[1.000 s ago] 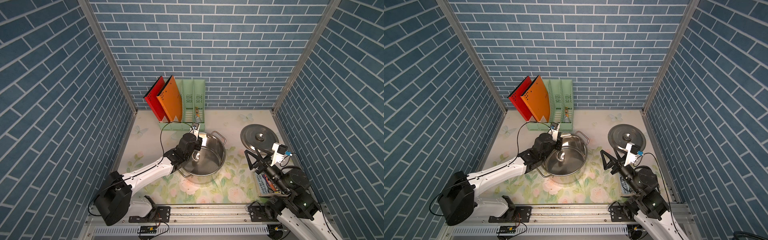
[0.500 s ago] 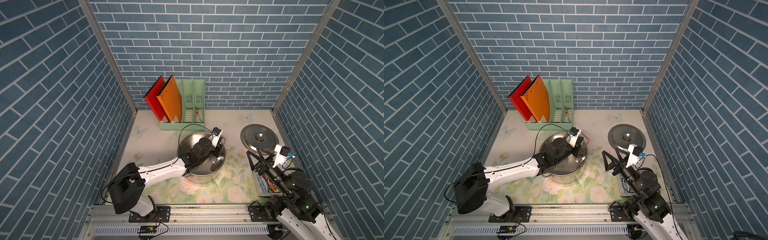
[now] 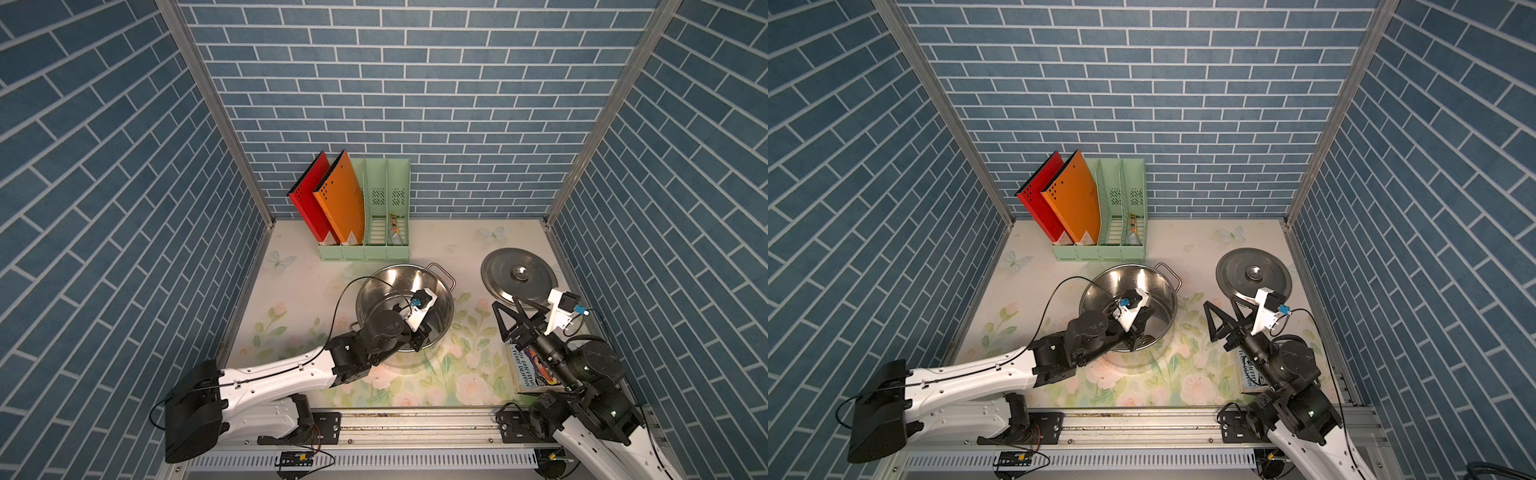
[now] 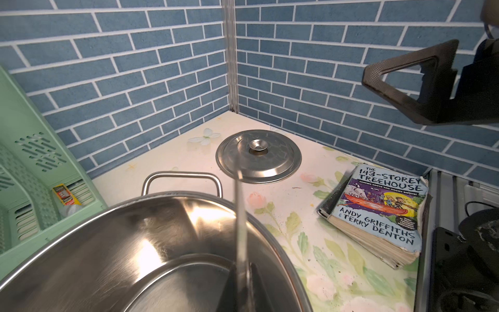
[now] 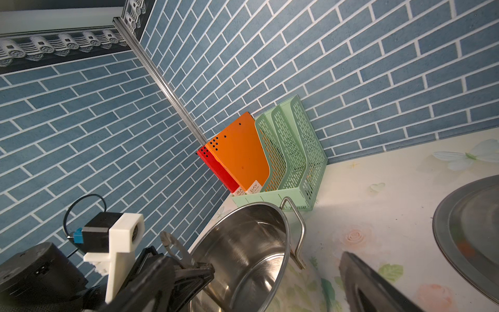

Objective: Stir the soup with a spoon
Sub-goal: Stir the soup in the pan with a stick.

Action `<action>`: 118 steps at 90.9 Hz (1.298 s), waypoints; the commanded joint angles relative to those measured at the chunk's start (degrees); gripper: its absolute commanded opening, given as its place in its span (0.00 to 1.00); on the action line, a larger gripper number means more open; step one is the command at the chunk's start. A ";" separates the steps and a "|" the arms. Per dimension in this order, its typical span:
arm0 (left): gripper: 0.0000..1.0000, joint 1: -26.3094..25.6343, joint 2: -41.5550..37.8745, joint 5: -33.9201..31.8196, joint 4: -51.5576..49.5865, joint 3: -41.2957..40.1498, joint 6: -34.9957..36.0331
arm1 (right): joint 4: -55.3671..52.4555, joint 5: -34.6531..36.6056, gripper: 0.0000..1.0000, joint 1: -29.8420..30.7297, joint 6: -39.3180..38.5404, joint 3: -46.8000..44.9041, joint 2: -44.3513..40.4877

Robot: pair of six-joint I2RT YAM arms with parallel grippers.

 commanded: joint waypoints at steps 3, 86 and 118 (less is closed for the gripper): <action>0.00 0.44 -3.83 -10.01 -9.32 -1.62 -3.56 | 3.58 -1.10 1.00 0.23 1.03 -0.74 1.78; 0.00 20.13 13.63 -10.09 -2.28 14.82 -0.91 | 1.31 -0.80 1.00 0.23 0.53 2.08 2.32; 0.00 16.54 17.37 5.62 5.98 17.23 2.15 | -0.04 0.06 1.00 0.25 0.46 2.49 1.36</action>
